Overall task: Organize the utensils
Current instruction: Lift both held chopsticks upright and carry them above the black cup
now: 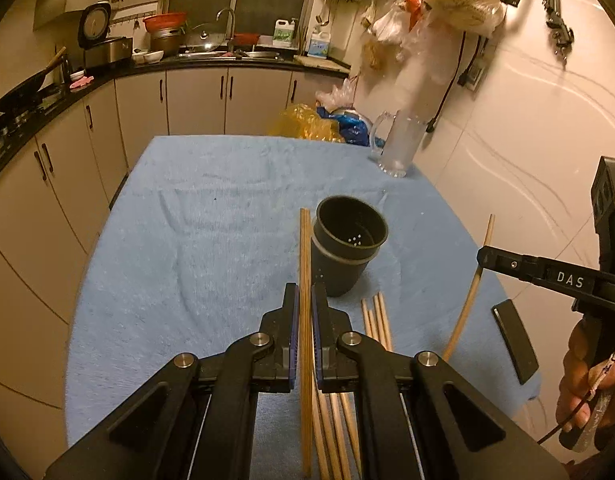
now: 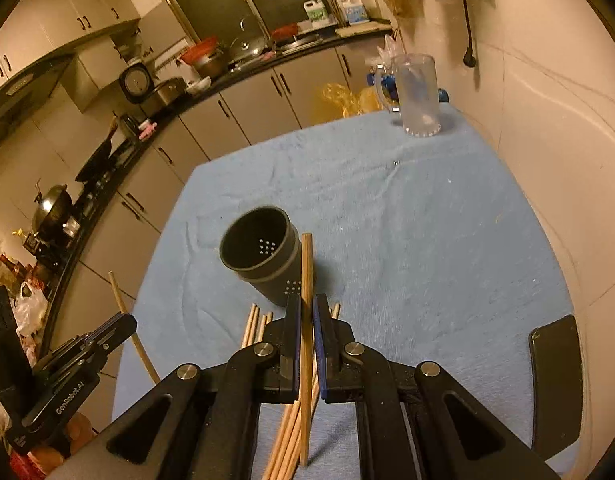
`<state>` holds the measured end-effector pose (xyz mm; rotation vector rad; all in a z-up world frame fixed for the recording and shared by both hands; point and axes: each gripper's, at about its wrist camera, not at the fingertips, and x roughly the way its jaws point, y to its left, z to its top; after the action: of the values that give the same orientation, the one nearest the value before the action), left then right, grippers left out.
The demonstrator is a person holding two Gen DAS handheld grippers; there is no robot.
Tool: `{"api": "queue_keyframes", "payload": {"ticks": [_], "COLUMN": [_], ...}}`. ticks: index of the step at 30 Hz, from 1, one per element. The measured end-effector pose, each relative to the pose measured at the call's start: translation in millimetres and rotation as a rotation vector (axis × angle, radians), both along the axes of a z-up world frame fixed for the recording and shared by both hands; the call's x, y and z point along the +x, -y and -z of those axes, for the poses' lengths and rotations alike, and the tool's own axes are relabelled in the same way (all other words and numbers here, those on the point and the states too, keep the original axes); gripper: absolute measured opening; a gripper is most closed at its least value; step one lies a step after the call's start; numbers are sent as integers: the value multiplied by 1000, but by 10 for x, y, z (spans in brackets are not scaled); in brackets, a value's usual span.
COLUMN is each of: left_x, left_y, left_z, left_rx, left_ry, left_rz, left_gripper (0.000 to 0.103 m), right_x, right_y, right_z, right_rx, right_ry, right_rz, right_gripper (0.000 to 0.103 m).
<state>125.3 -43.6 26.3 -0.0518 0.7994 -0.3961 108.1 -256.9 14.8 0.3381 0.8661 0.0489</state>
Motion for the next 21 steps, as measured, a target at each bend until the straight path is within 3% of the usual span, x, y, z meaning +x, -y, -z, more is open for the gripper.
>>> {"api": "queue_keyframes", "payload": {"ticks": [21], "left_x": [66], "left_y": [-123], "left_z": [-337], "left_rx": [-20], "left_ry": [71], "left_rz": [-23], "left_gripper": [6], "right_x": [-11], "right_y": [81], "right_z": [-432], "right_rx": [20], "right_ry": [97], "right_rz": [22], "right_gripper": [6]}}
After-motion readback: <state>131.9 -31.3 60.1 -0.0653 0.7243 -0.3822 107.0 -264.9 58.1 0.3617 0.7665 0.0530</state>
